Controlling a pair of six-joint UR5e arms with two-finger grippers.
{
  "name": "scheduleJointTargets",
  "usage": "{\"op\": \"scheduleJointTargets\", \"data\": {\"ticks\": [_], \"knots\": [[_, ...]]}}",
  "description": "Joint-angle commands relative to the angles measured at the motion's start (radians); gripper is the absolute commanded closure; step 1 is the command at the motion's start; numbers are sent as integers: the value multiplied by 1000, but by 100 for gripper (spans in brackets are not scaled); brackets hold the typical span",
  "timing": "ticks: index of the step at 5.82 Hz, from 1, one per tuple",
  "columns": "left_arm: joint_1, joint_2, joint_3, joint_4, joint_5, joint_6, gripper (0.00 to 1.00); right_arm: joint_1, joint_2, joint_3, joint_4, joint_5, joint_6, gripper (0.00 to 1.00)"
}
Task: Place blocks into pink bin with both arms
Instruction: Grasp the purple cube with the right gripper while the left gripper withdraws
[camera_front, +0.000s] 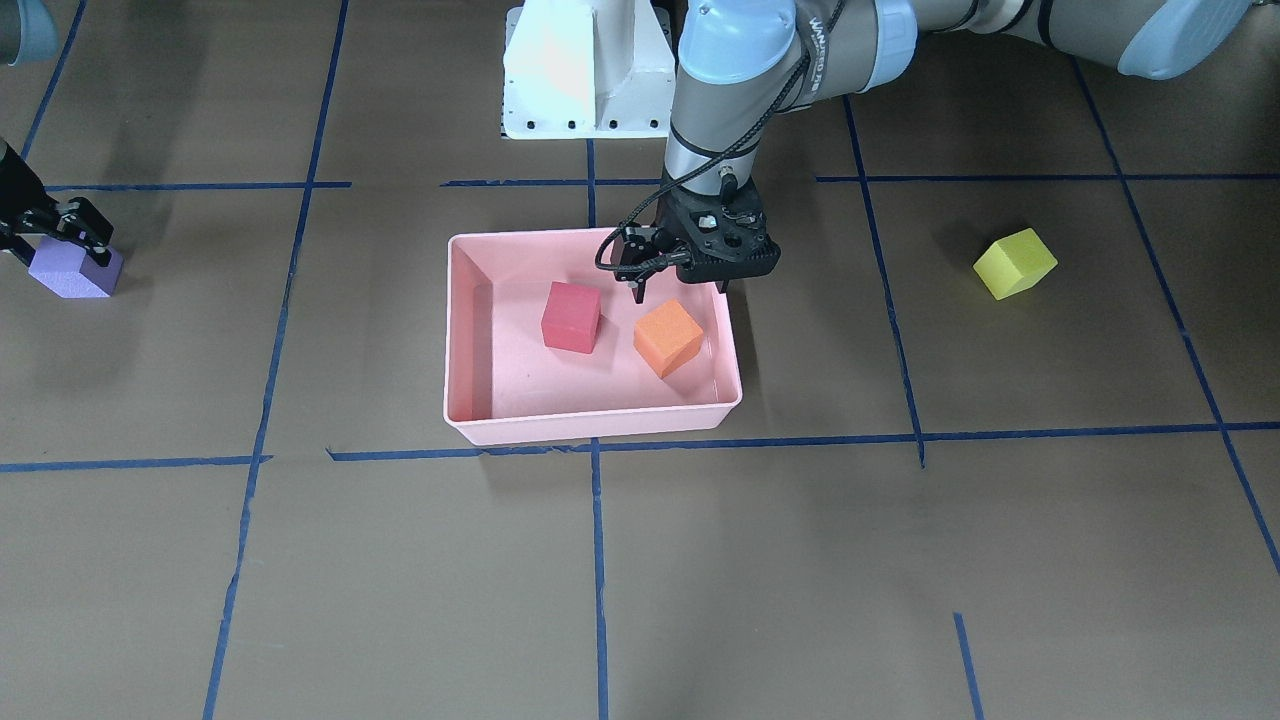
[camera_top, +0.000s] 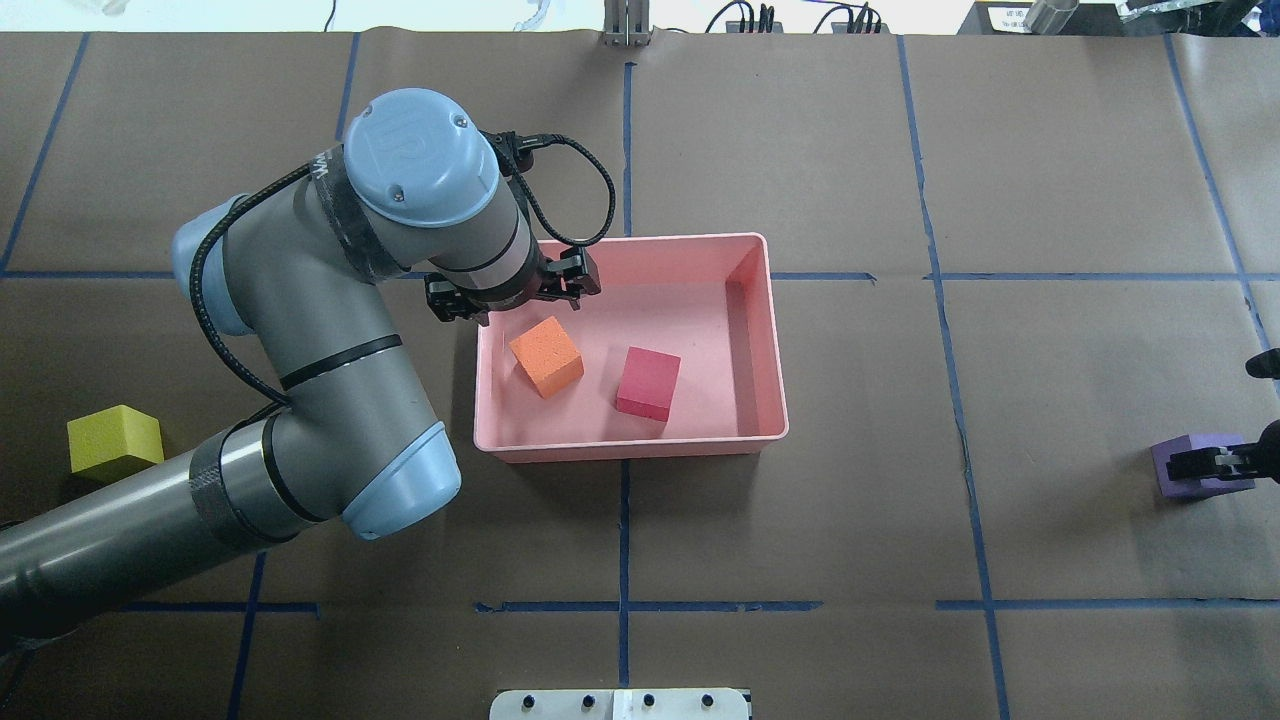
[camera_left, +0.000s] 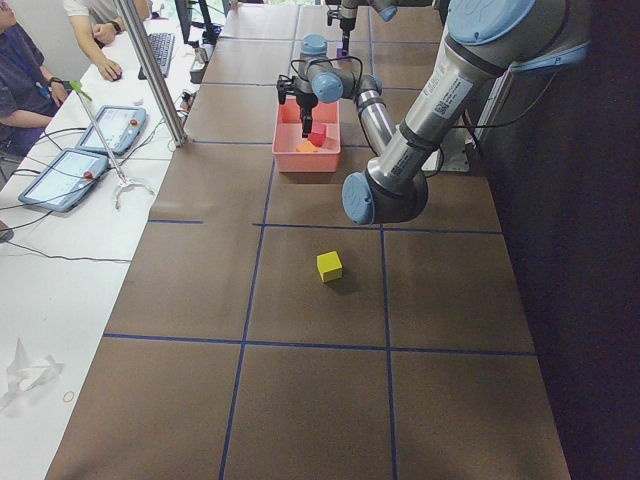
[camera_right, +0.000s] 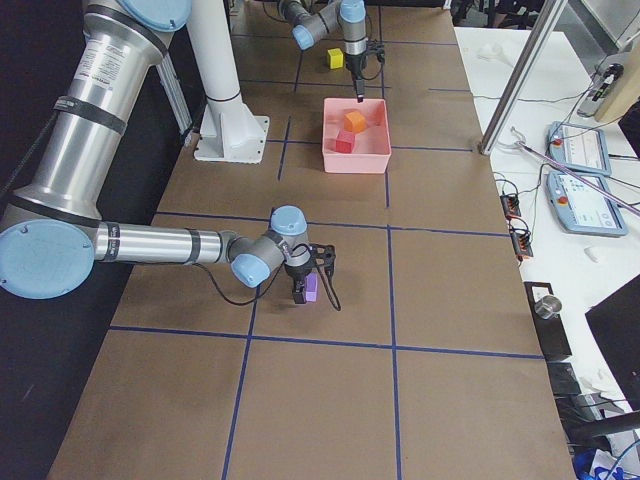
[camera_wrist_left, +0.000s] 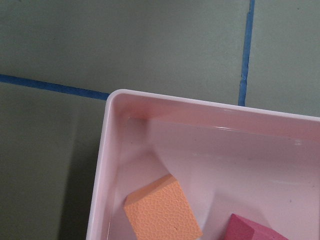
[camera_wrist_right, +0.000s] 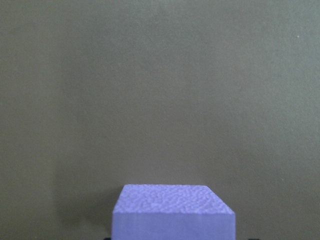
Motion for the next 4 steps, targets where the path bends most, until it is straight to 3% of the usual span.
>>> {"op": "scheduleJointTargets", "data": {"ticks": [1,3,4], "knots": [[0,3,2,0,-2,10,0,-4,6,4,-2,9,0,64],[-10,108,-99,36,-19,168,0,-1,11,103,-48,25,0,66],[-64,121,-156,136,-53,323,0,-2,46,174,-124,27,8,66]]}}
